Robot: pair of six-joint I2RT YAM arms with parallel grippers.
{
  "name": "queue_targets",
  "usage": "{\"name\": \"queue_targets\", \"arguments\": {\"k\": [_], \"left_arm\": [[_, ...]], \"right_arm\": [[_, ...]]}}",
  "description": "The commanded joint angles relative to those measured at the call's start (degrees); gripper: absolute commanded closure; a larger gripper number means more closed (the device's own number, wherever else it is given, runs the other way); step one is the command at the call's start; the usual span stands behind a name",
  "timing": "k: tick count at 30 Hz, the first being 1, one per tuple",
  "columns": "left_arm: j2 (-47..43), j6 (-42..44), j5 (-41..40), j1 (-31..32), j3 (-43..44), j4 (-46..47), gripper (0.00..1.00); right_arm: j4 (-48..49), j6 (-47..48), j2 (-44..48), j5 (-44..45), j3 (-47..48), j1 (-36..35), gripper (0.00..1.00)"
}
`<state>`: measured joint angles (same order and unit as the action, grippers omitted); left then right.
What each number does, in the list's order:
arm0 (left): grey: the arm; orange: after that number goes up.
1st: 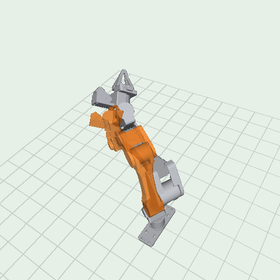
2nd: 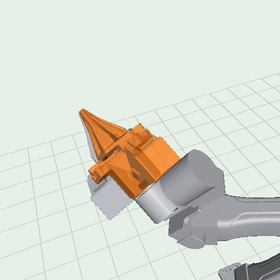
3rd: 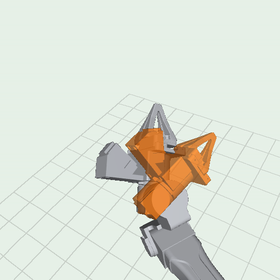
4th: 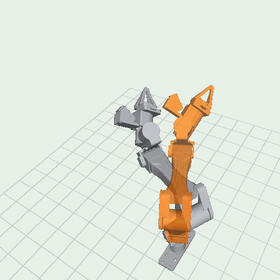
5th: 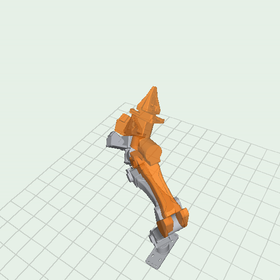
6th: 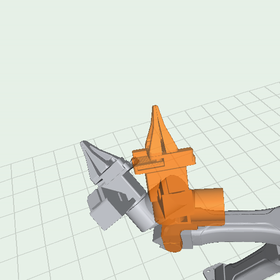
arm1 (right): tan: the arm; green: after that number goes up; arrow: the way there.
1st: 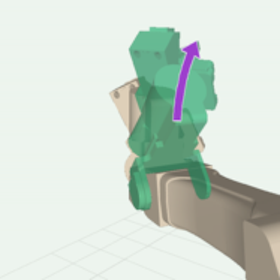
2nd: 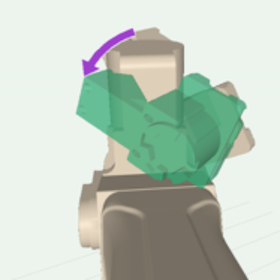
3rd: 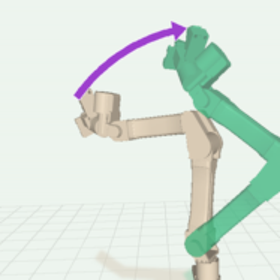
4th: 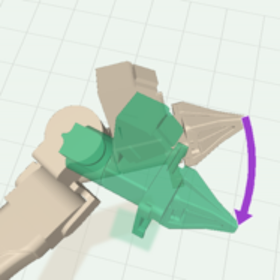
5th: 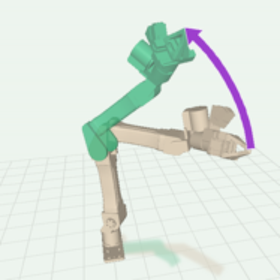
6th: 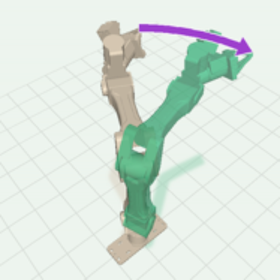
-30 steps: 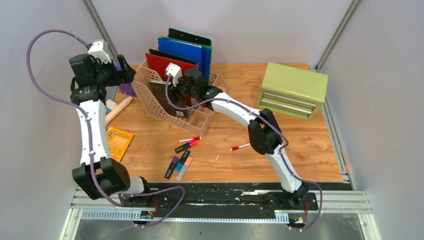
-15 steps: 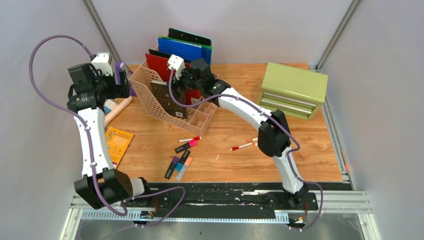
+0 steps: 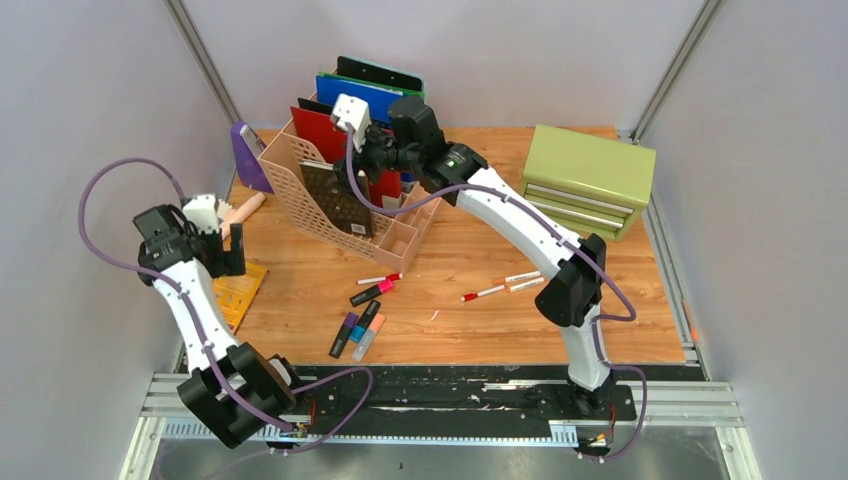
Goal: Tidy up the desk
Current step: Place the notebook in the storage box, then pick up the notebook from the corner of the board.
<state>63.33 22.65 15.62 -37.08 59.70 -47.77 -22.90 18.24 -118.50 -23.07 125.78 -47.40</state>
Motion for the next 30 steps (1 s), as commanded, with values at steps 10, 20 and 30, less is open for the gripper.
{"name": "queue_targets", "arguments": {"k": [10, 20, 30], "left_arm": [[12.46, 13.18, -7.24, -6.24, -6.2, 13.19, 0.0], [29.52, 20.6, -6.26, -8.26, 4.06, 9.28, 0.0], [38.51, 28.0, -2.48, -8.62, 8.28, 2.52, 0.03]], "right_arm": [[-10.35, -4.26, 6.29, -14.44, -4.8, -3.57, 0.15], [-10.32, -4.69, 6.44, -15.59, -10.67, -3.64, 0.15], [-10.14, -4.53, 6.24, -15.3, -13.3, -3.65, 0.16]]}}
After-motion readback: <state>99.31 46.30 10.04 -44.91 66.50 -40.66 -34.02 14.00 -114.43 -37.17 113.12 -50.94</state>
